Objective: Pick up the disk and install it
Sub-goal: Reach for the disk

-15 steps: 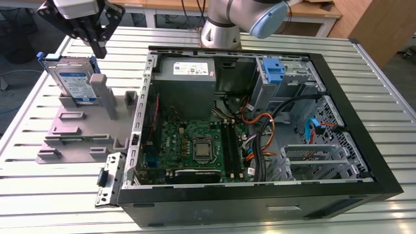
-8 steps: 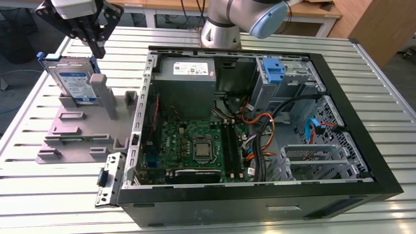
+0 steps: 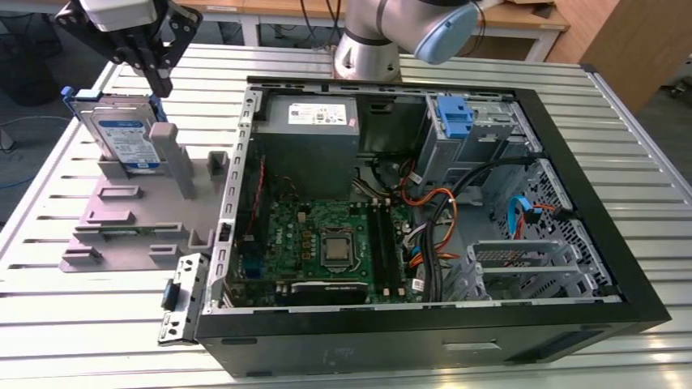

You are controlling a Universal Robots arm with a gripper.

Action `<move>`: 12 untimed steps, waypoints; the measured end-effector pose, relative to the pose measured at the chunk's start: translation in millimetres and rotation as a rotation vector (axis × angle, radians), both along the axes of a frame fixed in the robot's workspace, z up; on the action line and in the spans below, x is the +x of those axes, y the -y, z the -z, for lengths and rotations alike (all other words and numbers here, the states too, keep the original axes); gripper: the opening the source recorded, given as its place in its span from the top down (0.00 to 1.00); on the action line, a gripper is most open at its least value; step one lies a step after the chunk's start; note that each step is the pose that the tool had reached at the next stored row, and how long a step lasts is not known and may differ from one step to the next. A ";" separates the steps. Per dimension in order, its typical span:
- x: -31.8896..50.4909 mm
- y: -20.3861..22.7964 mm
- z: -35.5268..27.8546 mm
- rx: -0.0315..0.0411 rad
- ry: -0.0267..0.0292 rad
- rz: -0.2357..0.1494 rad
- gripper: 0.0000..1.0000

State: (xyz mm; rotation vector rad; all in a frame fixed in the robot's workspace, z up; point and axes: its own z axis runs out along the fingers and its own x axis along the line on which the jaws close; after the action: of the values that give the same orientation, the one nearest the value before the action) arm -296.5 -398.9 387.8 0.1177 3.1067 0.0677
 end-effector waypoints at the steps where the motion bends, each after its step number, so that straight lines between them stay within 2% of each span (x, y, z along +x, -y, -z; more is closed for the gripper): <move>1: -0.7 0.0 0.0 0.0001 0.0000 0.000 0.89; 12: -9.7 0.0 0.2 0.0001 0.0000 0.000 0.89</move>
State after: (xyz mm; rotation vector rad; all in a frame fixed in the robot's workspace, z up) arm -306.2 -398.9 387.6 0.1175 3.1067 0.0679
